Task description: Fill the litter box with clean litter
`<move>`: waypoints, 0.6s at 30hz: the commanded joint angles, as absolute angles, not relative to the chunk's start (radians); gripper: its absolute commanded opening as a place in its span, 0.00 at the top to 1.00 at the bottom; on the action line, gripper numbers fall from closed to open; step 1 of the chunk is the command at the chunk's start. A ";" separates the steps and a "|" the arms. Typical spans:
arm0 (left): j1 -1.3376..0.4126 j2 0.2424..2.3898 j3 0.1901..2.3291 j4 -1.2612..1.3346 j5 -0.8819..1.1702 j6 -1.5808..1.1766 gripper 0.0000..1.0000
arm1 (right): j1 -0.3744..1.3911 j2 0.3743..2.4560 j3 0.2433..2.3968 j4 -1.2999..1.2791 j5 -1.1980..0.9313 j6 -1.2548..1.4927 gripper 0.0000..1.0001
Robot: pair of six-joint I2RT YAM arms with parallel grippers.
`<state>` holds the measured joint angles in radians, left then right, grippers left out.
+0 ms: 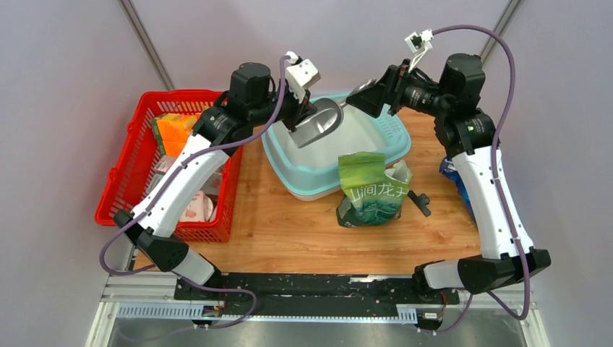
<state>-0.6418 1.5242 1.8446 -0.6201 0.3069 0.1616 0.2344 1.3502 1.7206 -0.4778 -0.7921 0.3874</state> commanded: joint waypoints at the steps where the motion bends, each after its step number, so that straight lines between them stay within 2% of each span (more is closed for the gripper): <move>1: -0.646 1.508 1.859 -0.568 0.347 0.117 1.00 | 0.253 1.368 1.772 -0.407 -0.799 0.425 0.12; 5: -0.650 1.502 1.856 -0.557 0.350 0.138 1.00 | 0.268 1.384 1.775 -0.416 -0.784 0.423 0.21; 6: -0.652 1.502 1.853 -0.555 0.347 0.143 1.00 | 0.271 1.387 1.775 -0.419 -0.784 0.423 0.27; 10: -0.655 1.502 1.847 -0.545 0.334 0.164 1.00 | 0.276 1.391 1.764 -0.419 -0.788 0.423 0.39; 18: -0.664 1.506 1.845 -0.528 0.305 0.202 1.00 | 0.282 1.390 1.752 -0.433 -0.793 0.410 0.50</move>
